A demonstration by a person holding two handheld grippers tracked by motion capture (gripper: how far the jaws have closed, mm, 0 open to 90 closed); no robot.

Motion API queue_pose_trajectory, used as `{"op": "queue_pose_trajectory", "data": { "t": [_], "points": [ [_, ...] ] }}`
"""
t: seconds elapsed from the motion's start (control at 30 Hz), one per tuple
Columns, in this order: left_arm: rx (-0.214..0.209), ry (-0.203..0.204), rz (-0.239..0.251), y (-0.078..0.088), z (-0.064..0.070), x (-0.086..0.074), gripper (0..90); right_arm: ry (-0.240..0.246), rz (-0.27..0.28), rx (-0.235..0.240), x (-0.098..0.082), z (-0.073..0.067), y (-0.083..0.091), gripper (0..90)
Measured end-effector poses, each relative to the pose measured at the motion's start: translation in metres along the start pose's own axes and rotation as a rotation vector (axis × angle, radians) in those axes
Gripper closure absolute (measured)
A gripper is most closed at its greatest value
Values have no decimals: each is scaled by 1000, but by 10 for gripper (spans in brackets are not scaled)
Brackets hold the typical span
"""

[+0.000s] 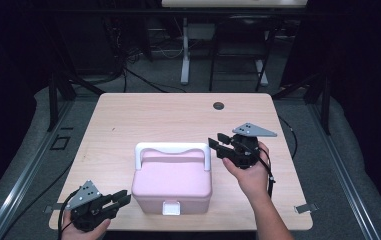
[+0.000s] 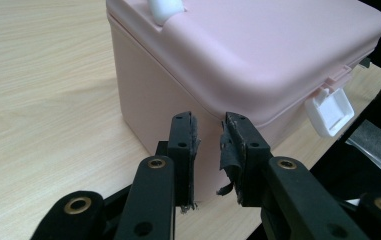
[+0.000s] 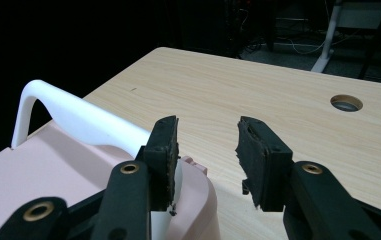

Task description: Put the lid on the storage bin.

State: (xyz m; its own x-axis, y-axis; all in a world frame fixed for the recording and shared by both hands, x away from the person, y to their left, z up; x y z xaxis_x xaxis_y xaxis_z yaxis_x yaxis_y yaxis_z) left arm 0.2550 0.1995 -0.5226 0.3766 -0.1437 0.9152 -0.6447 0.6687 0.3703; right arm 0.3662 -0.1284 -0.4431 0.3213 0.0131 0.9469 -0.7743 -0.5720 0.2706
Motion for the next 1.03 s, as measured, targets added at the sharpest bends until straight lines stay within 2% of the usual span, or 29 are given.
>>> {"op": "queue_pose_trajectory", "data": {
  "t": [0.23,0.43,0.73,1.03],
  "points": [
    [20,10,7,-1,-6,3,732,-1,0,-1,0,1,0,594],
    [30,0,3,-4,-13,10,723,0,-1,-2,0,0,0,594],
    [69,5,18,-9,-28,23,692,-2,4,-4,1,2,2,594],
    [103,-2,29,-13,-42,36,617,17,-4,-8,1,1,2,587]
  ]
}}
Point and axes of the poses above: each handheld gripper's, and its own axes: y roughly backward along the jaws, x roughly out of its top, z roughly to its right, the point moved 6 cm from there along -y, roughly forward along the jaws, and after that the axes turned 8 degrees about z, right-handed, at the moved point
